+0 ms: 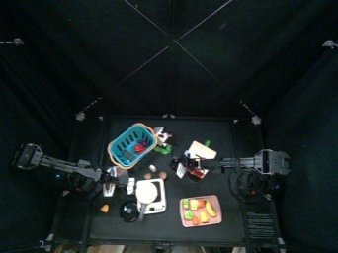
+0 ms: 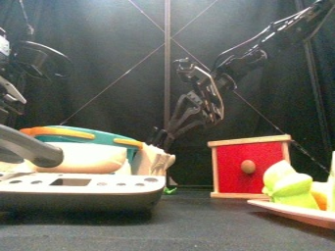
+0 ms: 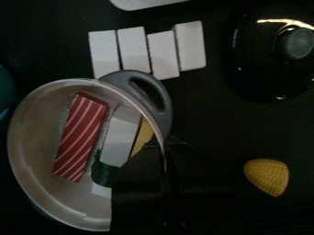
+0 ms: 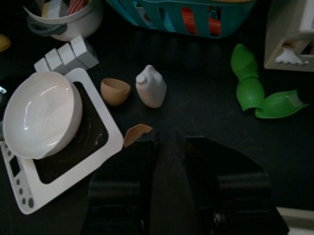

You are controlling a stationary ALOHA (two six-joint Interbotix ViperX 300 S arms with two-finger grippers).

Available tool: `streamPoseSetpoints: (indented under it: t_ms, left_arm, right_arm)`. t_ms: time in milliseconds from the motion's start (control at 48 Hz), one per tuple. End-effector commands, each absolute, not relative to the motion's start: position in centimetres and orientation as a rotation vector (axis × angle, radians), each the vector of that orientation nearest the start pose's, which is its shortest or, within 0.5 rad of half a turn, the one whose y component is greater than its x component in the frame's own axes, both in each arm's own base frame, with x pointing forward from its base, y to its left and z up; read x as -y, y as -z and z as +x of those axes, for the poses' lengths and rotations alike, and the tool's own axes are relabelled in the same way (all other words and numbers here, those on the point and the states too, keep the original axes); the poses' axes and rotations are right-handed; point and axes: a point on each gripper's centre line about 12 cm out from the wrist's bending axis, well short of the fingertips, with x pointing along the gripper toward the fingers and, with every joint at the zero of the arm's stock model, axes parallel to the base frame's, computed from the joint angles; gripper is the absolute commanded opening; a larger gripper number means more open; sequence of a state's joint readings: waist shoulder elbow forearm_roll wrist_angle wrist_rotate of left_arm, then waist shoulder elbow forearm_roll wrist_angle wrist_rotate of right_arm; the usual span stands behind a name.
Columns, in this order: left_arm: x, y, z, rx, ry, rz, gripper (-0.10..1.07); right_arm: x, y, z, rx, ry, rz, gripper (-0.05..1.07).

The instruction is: Place pot in front of drawer

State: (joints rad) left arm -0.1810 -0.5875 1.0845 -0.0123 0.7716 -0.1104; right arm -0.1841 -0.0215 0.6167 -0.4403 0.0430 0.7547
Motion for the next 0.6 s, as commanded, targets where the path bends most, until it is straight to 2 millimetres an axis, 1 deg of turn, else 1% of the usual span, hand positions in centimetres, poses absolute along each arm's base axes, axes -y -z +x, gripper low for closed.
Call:
streamPoseSetpoints:
  t_ms: [0,167,333,458,583]
  left_arm:
    - [4.4,-16.8,18.8,-1.228,0.127,-0.009,0.27]
    - [6.1,-18.2,19.5,-1.191,0.187,-0.034,0.27]
    - [7.3,-20.8,20.8,-1.126,0.227,-0.07,0.27]
    - [7.4,-21.8,21.3,-1.097,0.234,-0.058,0.27]
    - [7.4,-22.8,22.0,-1.064,0.231,-0.034,0.27]
  right_arm:
    - [7.8,-21.3,38.9,-0.538,0.296,0.357,0.66]
    - [7.9,-21.6,38.7,-0.537,0.303,0.36,0.66]
    - [7.9,-21.7,38.5,-0.543,0.313,0.368,0.66]
    - [8.0,-21.7,38.2,-0.553,0.323,0.372,0.66]
    - [8.0,-22.2,37.9,-0.552,0.332,0.376,0.66]
